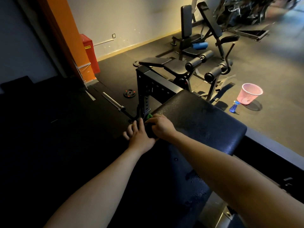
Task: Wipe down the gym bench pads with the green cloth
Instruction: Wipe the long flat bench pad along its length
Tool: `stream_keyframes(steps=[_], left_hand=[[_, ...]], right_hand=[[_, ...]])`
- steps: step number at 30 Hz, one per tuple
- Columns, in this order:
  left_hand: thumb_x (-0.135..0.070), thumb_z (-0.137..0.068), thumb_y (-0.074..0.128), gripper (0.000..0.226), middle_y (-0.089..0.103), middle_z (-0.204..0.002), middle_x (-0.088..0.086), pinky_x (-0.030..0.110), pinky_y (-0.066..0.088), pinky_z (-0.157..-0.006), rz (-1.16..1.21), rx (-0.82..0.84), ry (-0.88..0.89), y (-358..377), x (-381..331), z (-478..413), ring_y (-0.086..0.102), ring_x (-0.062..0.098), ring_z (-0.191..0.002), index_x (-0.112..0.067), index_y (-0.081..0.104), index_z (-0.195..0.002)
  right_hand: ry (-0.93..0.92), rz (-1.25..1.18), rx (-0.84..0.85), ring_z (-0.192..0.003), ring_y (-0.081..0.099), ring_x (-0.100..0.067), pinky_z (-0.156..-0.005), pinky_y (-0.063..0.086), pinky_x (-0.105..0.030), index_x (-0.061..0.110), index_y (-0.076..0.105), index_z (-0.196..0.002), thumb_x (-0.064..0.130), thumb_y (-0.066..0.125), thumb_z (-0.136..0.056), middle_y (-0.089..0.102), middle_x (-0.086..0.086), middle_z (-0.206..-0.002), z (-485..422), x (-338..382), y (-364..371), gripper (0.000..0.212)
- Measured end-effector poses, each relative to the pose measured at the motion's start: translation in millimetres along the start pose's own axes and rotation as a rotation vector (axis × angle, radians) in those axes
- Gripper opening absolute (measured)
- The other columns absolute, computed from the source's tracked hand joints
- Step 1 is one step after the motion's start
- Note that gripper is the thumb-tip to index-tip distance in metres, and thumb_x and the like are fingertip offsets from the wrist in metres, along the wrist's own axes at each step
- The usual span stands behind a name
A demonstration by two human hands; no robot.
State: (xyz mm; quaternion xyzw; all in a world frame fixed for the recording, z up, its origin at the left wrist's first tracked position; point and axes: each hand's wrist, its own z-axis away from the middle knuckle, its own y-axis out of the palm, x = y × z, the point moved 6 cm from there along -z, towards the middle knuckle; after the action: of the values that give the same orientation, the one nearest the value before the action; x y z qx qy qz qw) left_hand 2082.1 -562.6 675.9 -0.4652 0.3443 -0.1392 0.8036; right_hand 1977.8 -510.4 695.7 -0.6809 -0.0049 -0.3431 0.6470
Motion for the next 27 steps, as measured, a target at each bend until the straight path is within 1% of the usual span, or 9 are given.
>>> stream_keyframes(steps=[5,9,11,14,18,20,23,25,27], left_hand=[[-0.05,-0.091,0.061,0.091,0.005,-0.167,0.007,0.058,0.004,-0.118,0.045,-0.078,0.093,-3,2,6,-0.001,0.03,-0.152,-0.025,0.006,-0.16],[-0.039,-0.092,0.065,0.079,0.013,-0.165,0.002,0.055,0.011,-0.119,0.181,-0.189,0.206,-9,0,19,0.007,0.028,-0.151,-0.028,0.021,-0.157],[-0.028,-0.093,0.064,0.068,0.023,-0.16,0.001,0.047,0.022,-0.118,0.367,-0.252,0.269,-13,-4,30,0.018,0.027,-0.148,-0.027,0.033,-0.153],[-0.023,-0.1,0.053,0.054,0.033,-0.156,-0.002,0.037,0.031,-0.117,0.624,-0.224,0.295,-10,-22,45,0.032,0.019,-0.144,-0.027,0.037,-0.152],[-0.019,-0.104,0.048,0.059,0.025,-0.161,0.004,0.028,0.03,-0.109,0.749,-0.173,0.222,-6,-34,47,0.028,0.021,-0.147,-0.029,0.025,-0.157],[-0.007,-0.101,0.049,0.052,0.034,-0.152,0.005,0.024,0.033,-0.105,0.737,-0.22,0.222,-10,-28,44,0.036,0.022,-0.142,-0.027,0.04,-0.149],[0.0,-0.1,0.047,0.044,0.036,-0.146,0.0,0.024,0.034,-0.104,0.658,-0.409,0.181,-26,-12,36,0.039,0.021,-0.138,-0.026,0.056,-0.133],[-0.003,-0.101,0.046,0.046,0.027,-0.156,-0.001,0.027,0.036,-0.108,0.614,-0.495,0.114,-36,0,21,0.033,0.021,-0.143,-0.026,0.051,-0.14],[-0.011,-0.104,0.044,0.049,0.016,-0.165,0.0,0.037,0.033,-0.116,0.466,-0.369,0.089,-31,0,2,0.024,0.025,-0.148,-0.027,0.04,-0.151]], right_hand=[[0.003,-0.039,0.033,-0.111,0.054,-0.025,-0.091,0.043,-0.033,0.019,0.069,-0.124,0.009,0.051,-0.089,0.059,-0.01,-0.116,26,4,-6,0.04],[0.089,-0.094,-0.014,-0.102,0.055,-0.018,-0.081,0.041,-0.025,0.025,0.071,-0.122,0.012,0.053,-0.09,0.058,-0.002,-0.111,38,4,-11,0.039],[0.242,-0.428,-0.177,-0.092,0.059,-0.01,-0.075,0.048,-0.017,0.022,0.071,-0.121,0.011,0.052,-0.093,0.063,0.005,-0.105,48,-7,-27,0.036],[0.364,-0.852,-0.347,-0.091,0.069,-0.012,-0.084,0.059,-0.031,0.018,0.069,-0.122,0.016,0.051,-0.098,0.072,0.0,-0.103,61,-14,-34,0.03],[0.3,-1.009,-0.139,-0.091,0.066,-0.016,-0.083,0.053,-0.037,0.02,0.074,-0.106,0.026,0.05,-0.1,0.072,-0.001,-0.095,65,5,-13,0.025],[0.295,-0.877,-0.079,-0.094,0.068,-0.022,-0.084,0.054,-0.04,0.018,0.074,-0.11,0.03,0.049,-0.101,0.073,-0.006,-0.099,68,-4,-13,0.029],[0.282,-0.27,-0.225,-0.101,0.066,-0.025,-0.089,0.055,-0.043,0.015,0.068,-0.121,0.03,0.047,-0.101,0.071,-0.009,-0.113,78,-38,-35,0.033],[0.325,-0.033,-0.201,-0.129,0.049,-0.026,-0.106,0.045,-0.046,0.017,0.055,-0.139,0.025,0.046,-0.099,0.055,-0.008,-0.141,88,-53,-33,0.042],[0.316,0.079,-0.148,-0.145,0.03,-0.026,-0.117,0.029,-0.041,0.016,0.043,-0.149,0.023,0.045,-0.101,0.038,-0.008,-0.156,95,-56,-18,0.048]])
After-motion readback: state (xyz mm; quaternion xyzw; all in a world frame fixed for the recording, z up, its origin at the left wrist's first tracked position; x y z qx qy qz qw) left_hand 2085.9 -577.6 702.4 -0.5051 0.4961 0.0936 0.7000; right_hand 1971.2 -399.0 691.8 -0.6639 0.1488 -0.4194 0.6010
